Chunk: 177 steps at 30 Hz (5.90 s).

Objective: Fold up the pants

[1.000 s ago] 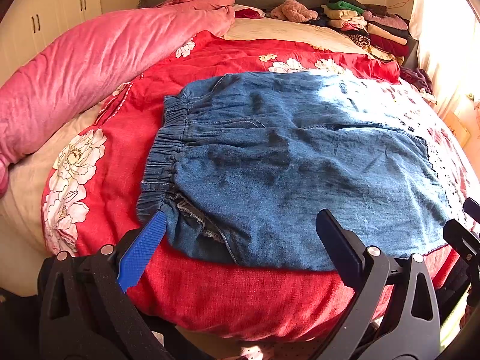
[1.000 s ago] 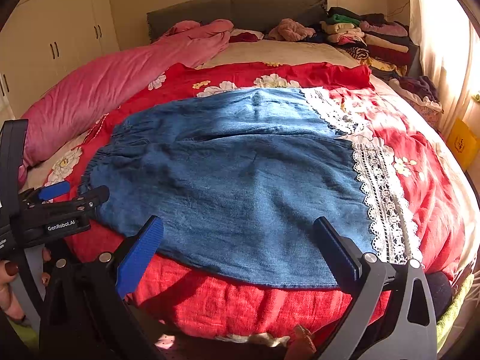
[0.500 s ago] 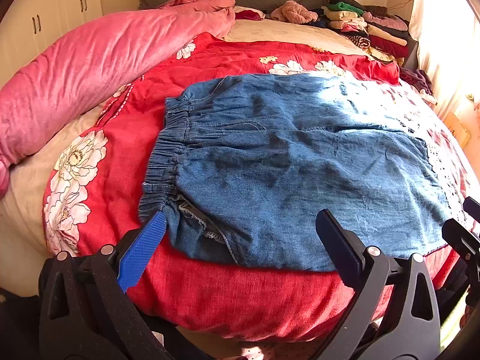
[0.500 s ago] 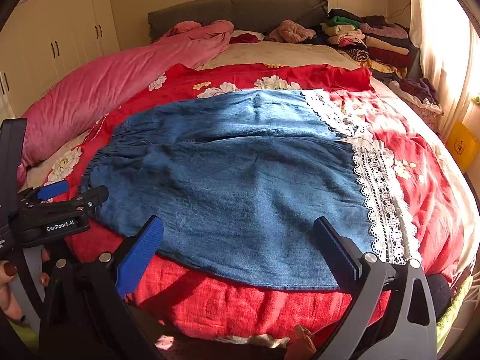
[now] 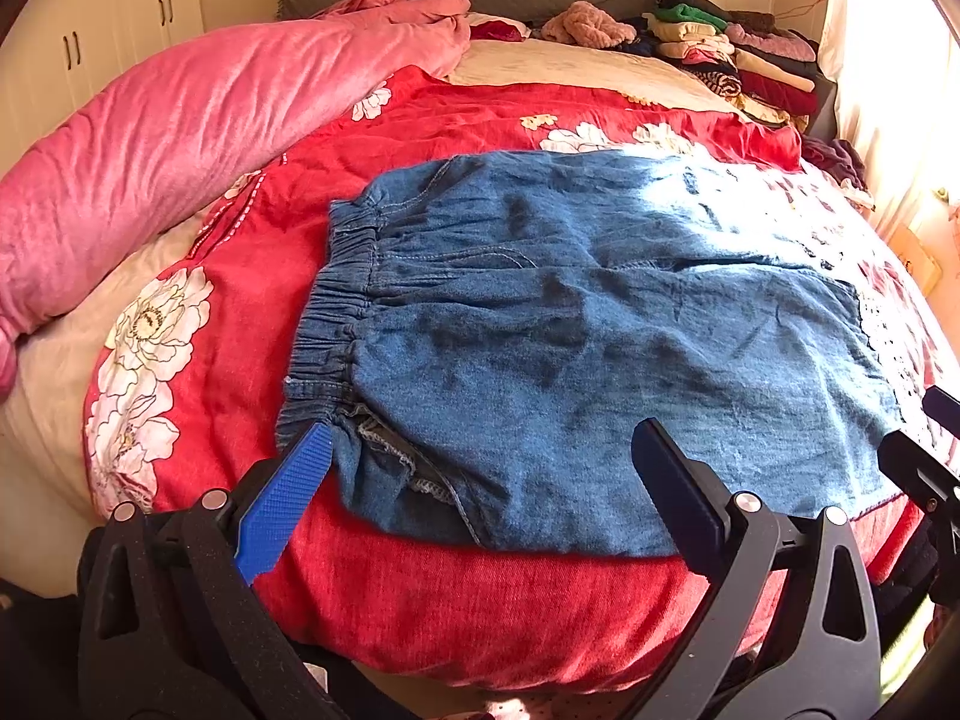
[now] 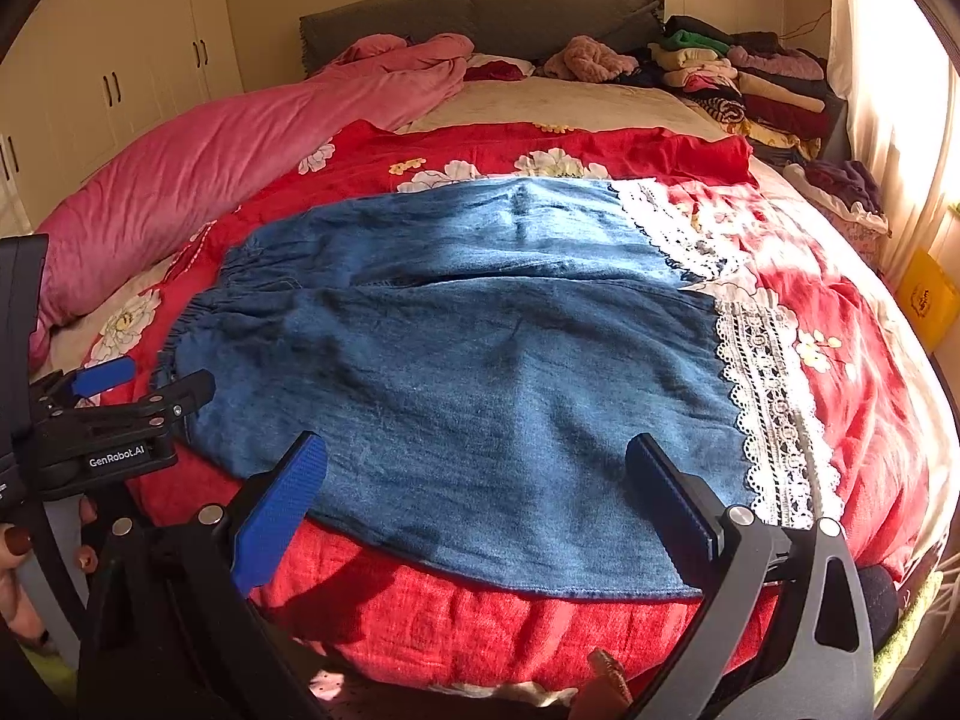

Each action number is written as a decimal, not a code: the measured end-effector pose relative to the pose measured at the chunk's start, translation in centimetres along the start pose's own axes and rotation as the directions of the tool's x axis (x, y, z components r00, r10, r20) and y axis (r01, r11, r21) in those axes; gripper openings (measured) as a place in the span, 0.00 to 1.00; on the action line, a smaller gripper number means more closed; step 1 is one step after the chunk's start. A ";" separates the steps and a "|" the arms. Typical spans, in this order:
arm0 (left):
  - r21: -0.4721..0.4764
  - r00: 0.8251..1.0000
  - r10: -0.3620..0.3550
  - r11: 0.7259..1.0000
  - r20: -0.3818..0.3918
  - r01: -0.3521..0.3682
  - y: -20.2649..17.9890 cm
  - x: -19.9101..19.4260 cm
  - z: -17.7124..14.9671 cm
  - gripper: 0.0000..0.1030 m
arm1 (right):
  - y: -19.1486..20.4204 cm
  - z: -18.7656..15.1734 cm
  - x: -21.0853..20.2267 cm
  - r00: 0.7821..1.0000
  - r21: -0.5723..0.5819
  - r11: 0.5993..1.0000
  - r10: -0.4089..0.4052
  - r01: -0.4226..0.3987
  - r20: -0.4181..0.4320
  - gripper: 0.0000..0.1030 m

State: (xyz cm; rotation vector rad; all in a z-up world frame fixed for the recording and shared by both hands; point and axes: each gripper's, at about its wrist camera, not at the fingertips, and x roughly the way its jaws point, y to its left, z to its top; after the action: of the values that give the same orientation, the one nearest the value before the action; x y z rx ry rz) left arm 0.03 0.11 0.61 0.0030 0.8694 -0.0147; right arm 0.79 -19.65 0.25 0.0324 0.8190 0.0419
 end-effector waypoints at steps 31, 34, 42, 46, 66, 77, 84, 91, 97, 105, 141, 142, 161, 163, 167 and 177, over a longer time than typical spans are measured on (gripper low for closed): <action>-0.074 0.996 0.066 0.995 -0.065 -0.071 8.4 10.7 11.3 0.91 | 5.8 19.0 16.3 0.976 -0.250 0.946 0.176 -0.204 -0.130 0.96; -0.071 0.994 0.063 0.995 -0.090 -0.069 8.9 12.6 12.0 0.91 | 6.2 20.3 18.9 0.971 -0.258 0.942 0.179 -0.217 -0.160 0.96; -0.073 0.991 0.072 0.994 -0.110 -0.081 10.3 15.4 13.1 0.91 | 8.3 22.0 24.1 0.974 -0.397 0.898 0.121 -0.190 -0.193 0.96; -0.065 0.991 0.060 0.996 -0.121 -0.068 10.5 16.5 13.4 0.91 | 9.1 22.4 26.0 0.970 -0.419 0.888 0.105 -0.191 -0.219 0.96; 0.074 0.998 -0.051 0.996 0.035 0.048 8.7 12.2 12.9 0.28 | 10.1 21.5 29.6 0.961 -0.514 0.827 0.106 -0.228 -0.255 0.69; 0.101 0.989 -0.036 0.995 0.142 0.022 8.1 7.8 11.9 0.28 | 9.2 19.8 22.5 0.949 -0.449 0.839 0.239 -0.307 -0.204 0.00; 0.099 0.978 -0.056 0.994 0.200 0.036 8.2 4.9 10.3 0.28 | 5.9 17.7 15.0 0.930 -0.345 0.864 0.355 -0.366 -0.097 0.00; 0.128 0.971 -0.080 0.990 0.226 0.051 7.7 2.1 7.3 0.28 | 5.8 15.9 9.5 0.925 -0.465 0.816 0.379 -0.343 -0.016 0.05; 0.143 0.971 -0.076 0.989 0.227 0.044 7.3 1.2 6.4 0.28 | 9.4 15.4 11.2 0.974 -0.713 0.679 0.225 -0.177 -0.028 0.45; 0.150 0.972 -0.054 0.988 0.228 0.019 7.3 1.1 6.2 0.28 | 10.9 15.2 15.1 0.983 -0.745 0.642 0.147 -0.179 -0.109 0.02; -0.032 0.995 -0.102 0.994 0.002 0.102 14.5 -0.5 -0.5 0.40 | 9.1 -1.0 4.8 0.849 -0.470 0.707 0.451 -0.528 -0.275 0.02; -0.043 0.992 -0.129 0.991 0.003 0.129 14.3 -0.4 0.1 0.43 | 9.1 -1.3 5.2 0.850 -0.461 0.714 0.443 -0.527 -0.286 0.02; -0.059 0.982 -0.171 0.984 -0.079 0.166 11.8 4.0 -0.4 0.31 | 9.9 -1.1 7.4 0.870 -0.376 0.791 0.383 -0.482 -0.310 0.15; -0.063 0.984 -0.161 0.986 -0.083 0.156 12.0 4.1 -0.4 0.40 | 9.9 -1.9 8.2 0.870 -0.381 0.795 0.351 -0.472 -0.346 0.18; -0.077 0.987 -0.141 0.988 -0.073 0.135 12.5 3.6 -0.4 0.46 | 8.7 -1.1 6.6 0.837 -0.322 0.783 0.427 -0.532 -0.342 0.34; -0.023 0.996 -0.070 0.997 0.061 0.072 11.2 -2.2 1.2 0.58 | 1.8 2.5 2.3 0.887 -0.219 0.859 0.447 -0.462 -0.120 0.57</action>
State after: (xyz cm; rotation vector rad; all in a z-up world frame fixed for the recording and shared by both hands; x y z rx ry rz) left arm -0.35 11.28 3.04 -0.0515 0.8092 -0.0701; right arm 4.12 -17.73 0.40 -0.0063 0.8524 0.5960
